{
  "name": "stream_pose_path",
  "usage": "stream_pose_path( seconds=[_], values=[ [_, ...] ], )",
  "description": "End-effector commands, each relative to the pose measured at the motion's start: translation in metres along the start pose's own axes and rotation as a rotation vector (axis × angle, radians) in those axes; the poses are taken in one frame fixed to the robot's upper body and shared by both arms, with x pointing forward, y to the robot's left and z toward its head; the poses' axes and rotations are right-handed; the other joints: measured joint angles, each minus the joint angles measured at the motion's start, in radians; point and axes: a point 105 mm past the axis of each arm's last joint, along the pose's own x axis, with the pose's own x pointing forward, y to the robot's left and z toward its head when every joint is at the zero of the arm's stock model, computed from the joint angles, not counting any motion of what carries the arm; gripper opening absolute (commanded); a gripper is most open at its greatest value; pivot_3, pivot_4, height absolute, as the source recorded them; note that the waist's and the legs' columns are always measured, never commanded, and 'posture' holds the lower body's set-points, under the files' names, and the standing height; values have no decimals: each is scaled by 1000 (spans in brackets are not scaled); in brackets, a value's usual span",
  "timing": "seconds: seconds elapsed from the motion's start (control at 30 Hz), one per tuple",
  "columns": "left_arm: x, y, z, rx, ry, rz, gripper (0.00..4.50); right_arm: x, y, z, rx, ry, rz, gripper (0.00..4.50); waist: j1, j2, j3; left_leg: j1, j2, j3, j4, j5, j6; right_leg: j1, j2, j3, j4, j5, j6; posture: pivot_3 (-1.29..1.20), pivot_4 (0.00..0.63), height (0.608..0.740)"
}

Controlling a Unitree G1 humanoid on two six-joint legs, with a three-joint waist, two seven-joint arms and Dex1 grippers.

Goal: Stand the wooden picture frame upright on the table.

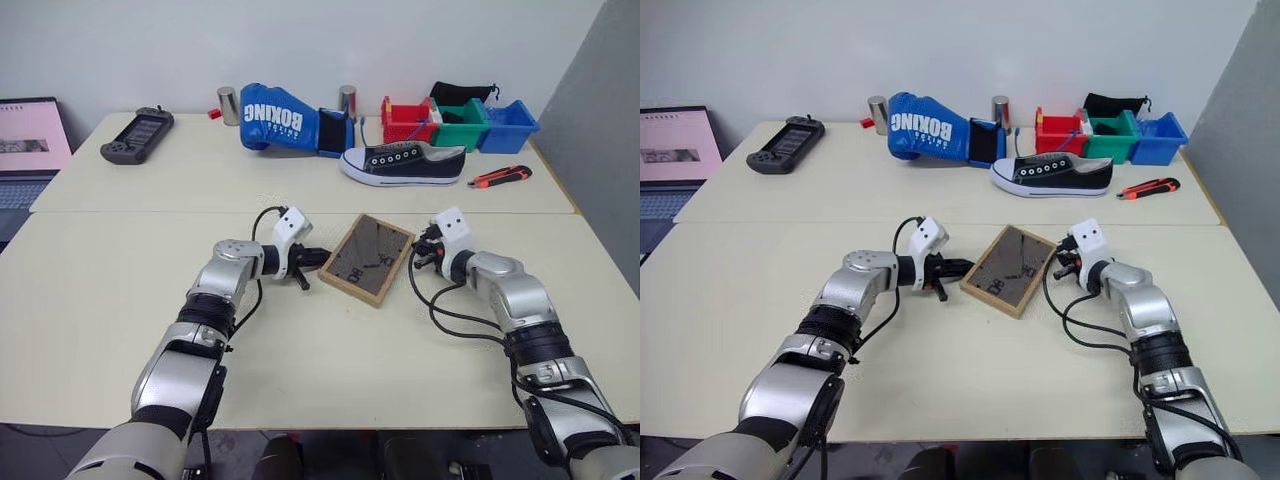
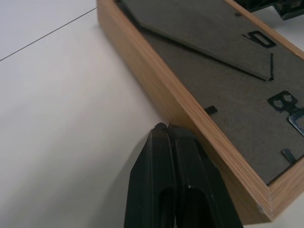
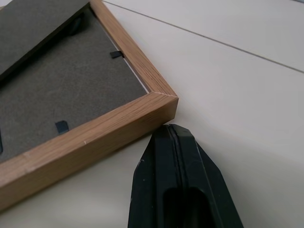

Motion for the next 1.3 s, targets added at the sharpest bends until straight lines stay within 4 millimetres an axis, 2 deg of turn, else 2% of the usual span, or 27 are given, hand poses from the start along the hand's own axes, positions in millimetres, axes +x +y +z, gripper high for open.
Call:
stream_pose_path(
  seconds=[0.03,0.17,0.33,0.47,0.67,0.83,0.97,1.03,1.2,1.3],
  values=[
    [-7,-7,9,49,-12,-30,17,6,10,21,-28,-69,37,0,-1,0,0,0,0,0,0,0,0,0,0,0,0,0,0,0,150,740],
    [-27,-21,8,57,-4,-51,17,11,42,34,-13,-119,146,0,-13,0,0,0,1,0,0,0,0,0,0,1,0,0,0,0,150,740],
    [-36,-31,6,34,-7,-21,17,9,62,41,-8,-144,212,0,-13,0,0,0,0,-1,-1,0,0,0,0,0,1,0,0,0,150,740],
    [-41,-41,4,9,-15,1,17,7,75,38,0,-132,252,0,-7,0,0,0,0,-1,0,0,0,0,0,0,1,0,0,0,150,740],
    [-54,-39,-3,-27,-4,70,17,3,79,34,-9,-117,258,0,-3,0,0,0,0,-1,0,0,0,0,0,0,1,0,0,0,150,740],
    [-66,-32,-11,-31,22,124,17,-2,60,21,-33,-70,201,0,1,0,0,0,0,-1,-1,0,0,0,0,0,1,0,0,0,150,740],
    [-67,-27,-12,-32,22,147,17,-5,58,18,-46,-55,212,0,7,0,0,0,0,-1,0,0,0,0,0,0,0,0,0,0,150,740],
    [-66,-26,-11,-29,21,152,17,-6,63,21,-41,-63,239,0,7,0,0,0,0,-1,0,0,0,0,0,0,0,0,0,0,150,740],
    [-67,-21,-10,-25,18,177,17,-14,93,35,-16,-111,371,0,4,0,0,0,0,-1,-1,0,0,0,0,0,0,0,0,0,150,740],
    [-68,-21,-12,-27,19,182,17,-18,103,39,-24,-119,415,0,4,0,0,0,0,-1,-1,0,0,0,0,0,0,0,0,0,150,740]
  ],
)
